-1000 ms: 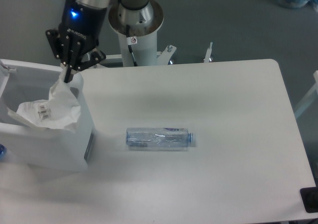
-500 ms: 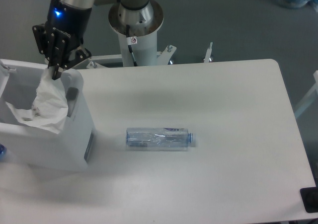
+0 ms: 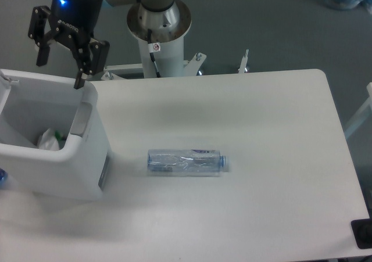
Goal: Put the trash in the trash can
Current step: 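Move the gripper back over the clear water bottle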
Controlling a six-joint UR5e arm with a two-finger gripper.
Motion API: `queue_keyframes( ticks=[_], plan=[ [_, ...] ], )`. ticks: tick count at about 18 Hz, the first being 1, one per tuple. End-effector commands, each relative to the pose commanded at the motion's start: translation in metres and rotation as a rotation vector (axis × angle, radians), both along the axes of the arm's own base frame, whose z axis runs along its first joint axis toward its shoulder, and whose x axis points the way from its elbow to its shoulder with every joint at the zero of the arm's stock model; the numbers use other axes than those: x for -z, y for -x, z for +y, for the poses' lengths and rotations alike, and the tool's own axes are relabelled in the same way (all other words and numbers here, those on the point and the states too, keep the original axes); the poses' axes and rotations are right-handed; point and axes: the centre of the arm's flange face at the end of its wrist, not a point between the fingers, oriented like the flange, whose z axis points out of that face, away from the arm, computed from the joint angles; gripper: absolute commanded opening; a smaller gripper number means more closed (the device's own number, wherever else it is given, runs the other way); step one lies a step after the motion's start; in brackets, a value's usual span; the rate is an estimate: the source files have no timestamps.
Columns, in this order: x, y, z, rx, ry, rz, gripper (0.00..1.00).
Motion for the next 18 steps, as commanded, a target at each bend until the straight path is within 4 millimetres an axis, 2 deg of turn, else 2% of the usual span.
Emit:
queue_keyframes(
  ticks=[4,6,9,12,16,18],
  plan=[
    [-0.012,0.058,-0.021,-0.11,-0.019,0.024,1.0],
    [-0.012,0.09,-0.031,-0.147,-0.02,0.042,1.0],
    [0.008,0.131,-0.039,-0.121,0.004,0.089,1.0],
    [0.029,0.164,-0.043,-0.129,0.03,0.093,1.0],
    [0.068,0.206,-0.038,-0.08,0.064,0.093,1.0],
    [0.079,0.224,-0.035,-0.021,0.046,0.166,1.0]
  ],
)
